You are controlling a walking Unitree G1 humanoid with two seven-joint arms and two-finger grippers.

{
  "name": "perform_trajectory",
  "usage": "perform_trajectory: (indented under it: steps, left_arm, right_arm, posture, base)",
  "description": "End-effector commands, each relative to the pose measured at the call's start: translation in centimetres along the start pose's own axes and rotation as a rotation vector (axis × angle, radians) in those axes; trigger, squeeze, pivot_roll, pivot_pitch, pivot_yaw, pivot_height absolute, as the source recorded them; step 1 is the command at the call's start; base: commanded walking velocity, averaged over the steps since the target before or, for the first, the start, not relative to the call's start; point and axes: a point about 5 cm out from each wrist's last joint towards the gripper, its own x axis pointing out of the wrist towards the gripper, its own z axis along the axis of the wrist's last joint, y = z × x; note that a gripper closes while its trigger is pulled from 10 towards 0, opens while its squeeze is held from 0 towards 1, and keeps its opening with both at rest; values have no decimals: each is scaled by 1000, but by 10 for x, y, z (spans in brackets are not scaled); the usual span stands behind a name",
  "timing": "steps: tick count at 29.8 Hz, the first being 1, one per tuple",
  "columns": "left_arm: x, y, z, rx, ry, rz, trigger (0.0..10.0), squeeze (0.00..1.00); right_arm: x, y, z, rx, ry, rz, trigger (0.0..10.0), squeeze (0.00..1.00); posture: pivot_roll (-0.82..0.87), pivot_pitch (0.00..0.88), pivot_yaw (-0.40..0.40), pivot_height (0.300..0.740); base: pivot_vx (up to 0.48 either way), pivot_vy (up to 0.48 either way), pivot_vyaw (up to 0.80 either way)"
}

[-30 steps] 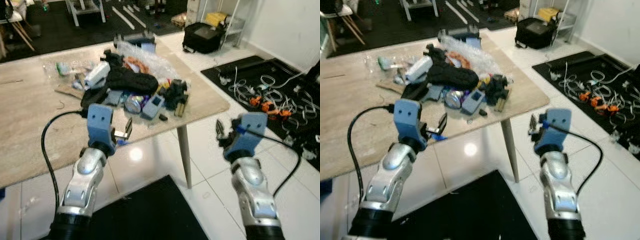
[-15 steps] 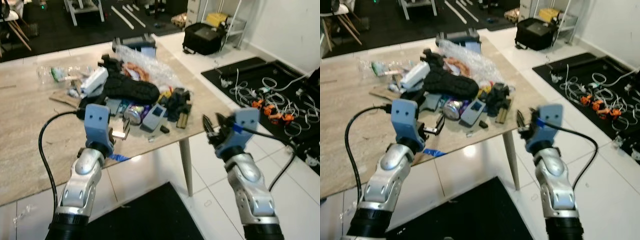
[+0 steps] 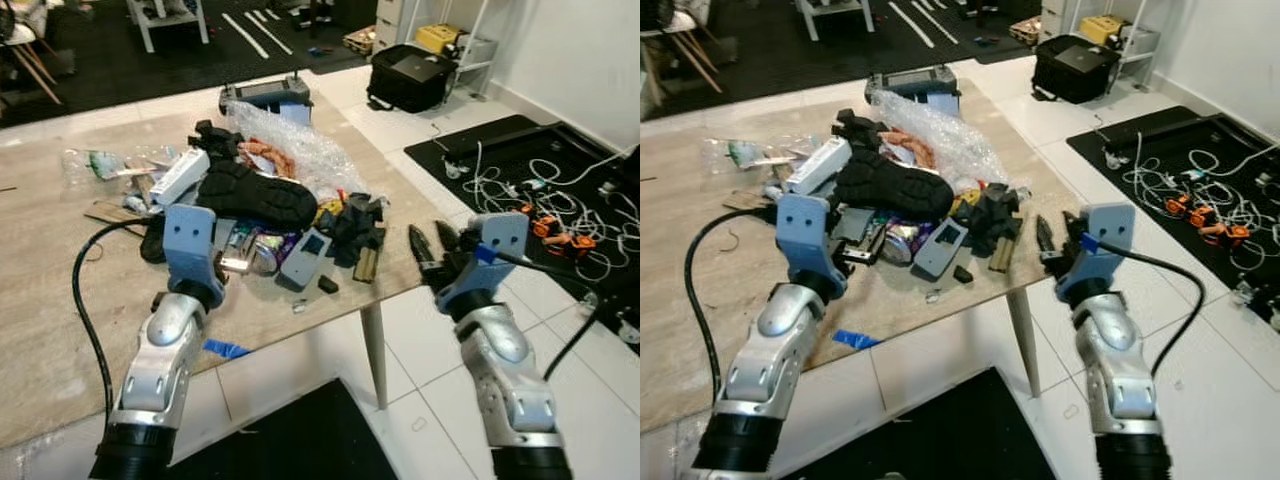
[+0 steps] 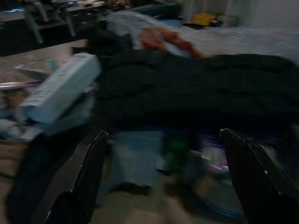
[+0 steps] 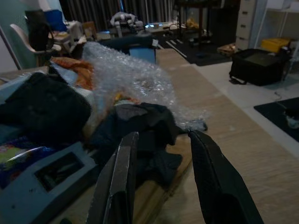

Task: Picking trash to rubbish bin

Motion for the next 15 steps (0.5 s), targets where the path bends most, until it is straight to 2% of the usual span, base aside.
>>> perform_trajectory:
  steps: [1,4,9,15]
  left_arm:
    - [0,3,0,6,8,3,10000,0]
    - [0,4,1,-3,-1,8,10000,0]
    - [2,3,9,-70,-41,-12,10000,0]
    - [2,14,16,-74,-81,24,10000,0]
  right_arm:
    - [-2,-5,1,-23,-1,-20,10000,0]
    - [-1,-4,3,-22,-9,-18,10000,0]
    - [1,-5,7,-11,-29,-14,10000,0]
    - [2,-5,10,-12,-38,4,10000,0]
  posture:
    - [-5,142,45,740]
    - [-5,144,44,740]
    - [-5,147,44,740]
    - [-4,147,46,740]
  base:
    - [311,0,0]
    - [315,0,0]
    - [0,0,0]
    - [0,0,0]
